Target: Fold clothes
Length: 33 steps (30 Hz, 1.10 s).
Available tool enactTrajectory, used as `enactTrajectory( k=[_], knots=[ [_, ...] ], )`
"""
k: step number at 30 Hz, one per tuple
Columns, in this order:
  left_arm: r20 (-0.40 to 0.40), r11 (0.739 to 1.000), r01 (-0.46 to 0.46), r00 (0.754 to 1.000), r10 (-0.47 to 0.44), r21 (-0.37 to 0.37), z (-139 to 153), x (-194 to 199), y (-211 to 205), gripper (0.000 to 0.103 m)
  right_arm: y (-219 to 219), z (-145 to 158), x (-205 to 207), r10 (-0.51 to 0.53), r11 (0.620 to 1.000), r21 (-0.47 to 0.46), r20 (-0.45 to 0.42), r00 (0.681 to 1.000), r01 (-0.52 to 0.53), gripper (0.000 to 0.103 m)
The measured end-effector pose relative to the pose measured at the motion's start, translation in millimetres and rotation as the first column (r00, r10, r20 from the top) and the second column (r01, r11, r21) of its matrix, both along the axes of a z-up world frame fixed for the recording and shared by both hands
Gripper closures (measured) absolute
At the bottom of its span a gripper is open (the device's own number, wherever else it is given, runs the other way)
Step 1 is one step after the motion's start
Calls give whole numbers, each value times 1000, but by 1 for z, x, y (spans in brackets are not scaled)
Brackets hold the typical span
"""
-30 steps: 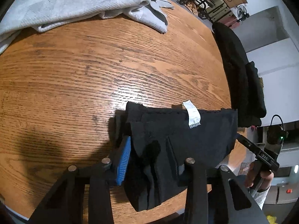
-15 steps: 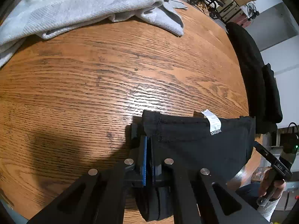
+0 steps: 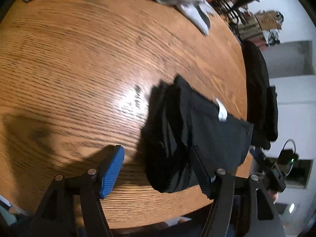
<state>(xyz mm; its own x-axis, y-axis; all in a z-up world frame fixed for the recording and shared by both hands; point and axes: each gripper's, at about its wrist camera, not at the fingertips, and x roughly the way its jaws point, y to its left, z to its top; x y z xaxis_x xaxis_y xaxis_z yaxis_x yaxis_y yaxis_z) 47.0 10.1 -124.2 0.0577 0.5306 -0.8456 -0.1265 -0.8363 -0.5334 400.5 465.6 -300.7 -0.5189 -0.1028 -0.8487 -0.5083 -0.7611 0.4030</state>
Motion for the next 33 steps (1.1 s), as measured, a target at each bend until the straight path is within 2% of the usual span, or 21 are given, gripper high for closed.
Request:
enactTrajectory(
  k=[4, 7, 8, 9, 12, 16, 23, 25, 26, 29, 33],
  knots=[
    [-32, 1000, 23, 999, -24, -13, 0, -1, 14, 33, -18, 10, -9, 82, 997, 14, -41, 996, -81, 27],
    [-18, 999, 34, 999, -34, 3, -2, -3, 24, 33, -45, 16, -21, 207, 978, 31, -54, 977, -206, 27],
    [-11, 999, 44, 999, -44, 6, -3, -2, 27, 33, -55, 16, -26, 248, 968, 41, -47, 968, -246, 33],
    [-5, 998, 58, 998, -58, 5, -3, -1, 30, 33, -66, 17, -33, 292, 955, 67, -26, 956, -289, 38],
    [-17, 997, 76, 997, -77, -15, -3, -1, 39, 33, -96, 18, -51, 397, 907, 139, 32, 917, -397, 38],
    [-4, 998, 70, 998, -70, 0, -5, -4, 34, 33, -121, 11, -73, 455, 868, 161, 115, 883, -469, 38],
    [17, 994, 106, 994, -106, 21, -9, -3, 31, 33, -155, -26, -94, 429, 772, 324, 368, 825, -547, 27],
    [24, 993, 112, 993, -113, 25, -10, -3, 31, 33, -156, -30, -96, 411, 763, 348, 388, 825, -544, 17],
    [26, 993, 113, 993, -114, 26, -10, -3, 30, 33, -155, -30, -96, 402, 762, 358, 393, 827, -540, 16],
    [28, 994, 108, 994, -108, 19, -11, -3, 27, 33, -140, -19, -87, 373, 795, 347, 368, 852, -498, 22],
    [24, 994, 105, 994, -106, 18, -9, -1, 23, 33, -115, -1, -72, 294, 829, 373, 344, 892, -417, 19]
  ],
)
